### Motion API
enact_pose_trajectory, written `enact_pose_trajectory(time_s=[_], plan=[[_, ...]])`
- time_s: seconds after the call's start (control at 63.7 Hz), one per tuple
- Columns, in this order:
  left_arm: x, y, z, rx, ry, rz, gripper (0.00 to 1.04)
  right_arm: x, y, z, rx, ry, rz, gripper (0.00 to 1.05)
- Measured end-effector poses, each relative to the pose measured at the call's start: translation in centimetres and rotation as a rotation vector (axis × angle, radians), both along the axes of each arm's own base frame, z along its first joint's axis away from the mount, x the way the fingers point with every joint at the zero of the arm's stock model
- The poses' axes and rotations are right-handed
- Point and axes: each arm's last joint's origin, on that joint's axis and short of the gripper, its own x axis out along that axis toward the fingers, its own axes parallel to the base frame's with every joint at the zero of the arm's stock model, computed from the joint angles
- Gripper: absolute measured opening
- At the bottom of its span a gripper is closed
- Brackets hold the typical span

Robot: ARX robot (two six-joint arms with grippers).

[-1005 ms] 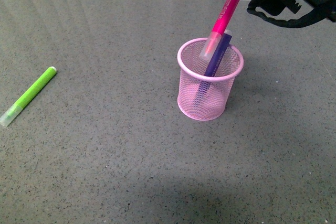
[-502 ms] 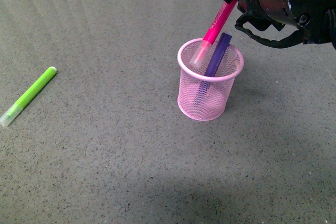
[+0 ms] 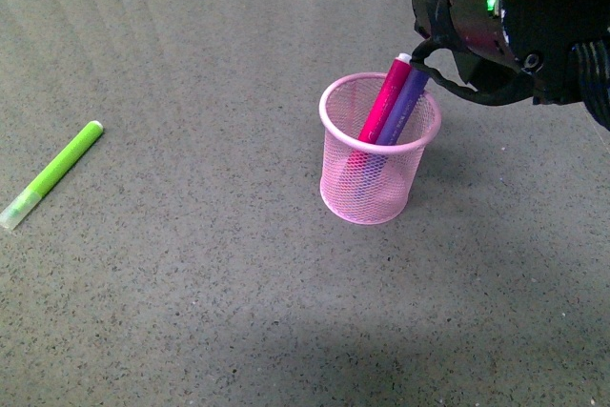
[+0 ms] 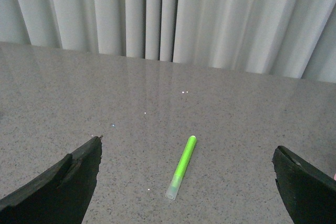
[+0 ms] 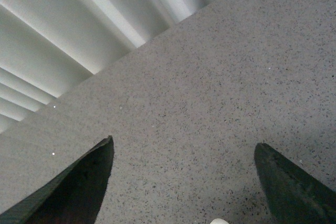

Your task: Insert purple and pink pens into pink cup

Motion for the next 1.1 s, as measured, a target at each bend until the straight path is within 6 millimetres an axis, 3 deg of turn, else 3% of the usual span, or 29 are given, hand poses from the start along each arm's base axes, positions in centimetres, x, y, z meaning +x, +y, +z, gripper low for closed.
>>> enact_pose_trajectory(time_s=[0.094,0.235,0.377,0.518,0.691,0.816,0.942,0.989,1.099], plan=[[0.0,0.0,0.0,0.000,0.000,0.000,0.97,-0.3,-0.1,1.1,-0.018,-0.008,0.022,0.99],[0.0,0.0,0.0,0.000,0.000,0.000,0.97,-1.2,-1.1,3.8,-0.099,-0.037,0.074,0.97],[0.0,0.0,0.0,0.000,0.000,0.000,0.97,-4.3,-4.6,4.8,-0.189,0.011,0.113,0.97],[0.0,0.0,0.0,0.000,0.000,0.000,0.97,-8.9,-9.4,3.4,-0.210,0.127,0.021,0.97],[0.0,0.0,0.0,0.000,0.000,0.000,0.97,-15.1,-13.7,0.7,-0.174,0.279,-0.117,0.97],[0.0,0.0,0.0,0.000,0.000,0.000,0.97,-18.6,-14.6,-0.6,-0.182,0.351,-0.187,0.97],[0.0,0.0,0.0,0.000,0.000,0.000,0.97,-18.9,-14.7,-0.5,-0.178,0.330,-0.177,0.97],[0.0,0.0,0.0,0.000,0.000,0.000,0.97,-18.6,-14.5,-1.1,-0.174,0.224,-0.064,0.91],[0.0,0.0,0.0,0.000,0.000,0.000,0.97,-19.4,-13.7,-2.5,-0.370,-0.097,0.241,0.72]])
